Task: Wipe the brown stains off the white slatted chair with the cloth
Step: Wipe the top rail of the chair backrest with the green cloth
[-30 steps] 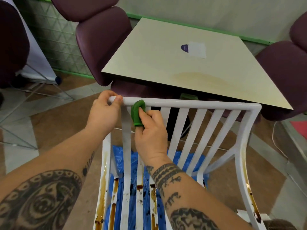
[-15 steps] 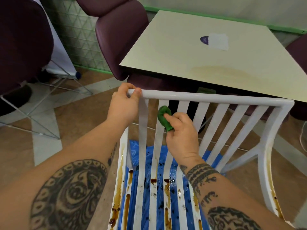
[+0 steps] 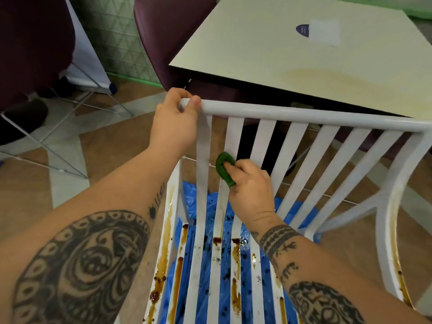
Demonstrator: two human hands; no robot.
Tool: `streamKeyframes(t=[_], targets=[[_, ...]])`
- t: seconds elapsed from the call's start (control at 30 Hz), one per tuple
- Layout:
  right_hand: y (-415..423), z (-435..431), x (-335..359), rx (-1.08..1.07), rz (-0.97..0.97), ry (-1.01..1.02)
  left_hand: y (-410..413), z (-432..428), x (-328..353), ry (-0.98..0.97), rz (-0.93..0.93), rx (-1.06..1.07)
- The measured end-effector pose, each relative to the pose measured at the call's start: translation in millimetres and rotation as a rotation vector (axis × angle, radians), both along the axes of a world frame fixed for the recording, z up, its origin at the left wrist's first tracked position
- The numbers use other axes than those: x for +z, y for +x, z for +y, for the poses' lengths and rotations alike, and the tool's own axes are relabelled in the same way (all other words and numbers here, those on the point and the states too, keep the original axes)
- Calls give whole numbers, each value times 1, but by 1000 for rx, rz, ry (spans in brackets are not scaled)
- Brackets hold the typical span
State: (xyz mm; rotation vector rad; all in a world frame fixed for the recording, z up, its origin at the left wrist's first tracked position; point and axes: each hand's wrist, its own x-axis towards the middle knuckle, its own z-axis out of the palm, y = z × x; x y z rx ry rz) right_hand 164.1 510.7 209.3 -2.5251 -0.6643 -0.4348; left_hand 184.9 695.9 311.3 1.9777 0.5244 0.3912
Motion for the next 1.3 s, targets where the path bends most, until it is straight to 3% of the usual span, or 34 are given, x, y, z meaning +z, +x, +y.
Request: streamKeyframes(t=[0.2,0.33,0.43,0.5,0.6,0.7,0.77,0.87,0.93,1.07,1.3], targets=[[3,0,-34,133,-37,-223,0,-1,-1,-23,-8,-1],[-12,-2,-66,117,62,-366,0,-1,-2,-25,-23,-4],[-30,0,-70,80,250,-495,-1,0,-1,-28,-30,1],[-34,-3,-68,62,305,-475,-1,1,-1,-30,-34,0],[-23,-5,-56,-27,137,-259,-2,-1,-2,-25,-44,3],[-9,-10,-54,9,87,-260,-1,-2,-2,-19,-45,9],[-14,-10,-55,45,161,-395,-1,-1,-3,-11,-49,15],[-29,-12,-60,47,449,-648,-1,1,-3,14,-39,22],[-37,-16,-58,10,548,-715,-2,2,-4,20,-31,23],[-48,-38,-43,-14,580,-581,-5,0,-2,19,-22,15],[-70,-59,13,-146,655,6,-10,-11,19,116,199,44]])
